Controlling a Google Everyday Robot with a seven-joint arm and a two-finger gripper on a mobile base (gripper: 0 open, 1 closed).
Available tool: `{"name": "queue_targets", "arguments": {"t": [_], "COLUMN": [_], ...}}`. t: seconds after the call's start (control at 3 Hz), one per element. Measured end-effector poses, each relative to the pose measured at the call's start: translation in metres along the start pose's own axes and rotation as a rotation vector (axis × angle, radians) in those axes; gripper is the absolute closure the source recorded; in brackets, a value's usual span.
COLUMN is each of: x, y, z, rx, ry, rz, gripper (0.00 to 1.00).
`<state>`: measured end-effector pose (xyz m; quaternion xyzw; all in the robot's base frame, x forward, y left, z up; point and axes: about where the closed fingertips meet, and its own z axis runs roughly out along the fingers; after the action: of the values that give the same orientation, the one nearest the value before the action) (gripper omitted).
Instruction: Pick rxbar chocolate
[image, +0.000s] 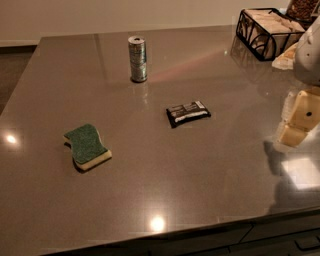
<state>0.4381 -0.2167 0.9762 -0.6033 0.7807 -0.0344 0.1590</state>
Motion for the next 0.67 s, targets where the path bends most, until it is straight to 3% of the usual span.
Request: {"name": "queue_targets", "arguments": {"t": [0.67], "x": [-0.0040], "y": [-0.0035], "z": [0.0019], "rx": [-0.009], "ry": [-0.007], "rz": [-0.003], "gripper": [0.00]}}
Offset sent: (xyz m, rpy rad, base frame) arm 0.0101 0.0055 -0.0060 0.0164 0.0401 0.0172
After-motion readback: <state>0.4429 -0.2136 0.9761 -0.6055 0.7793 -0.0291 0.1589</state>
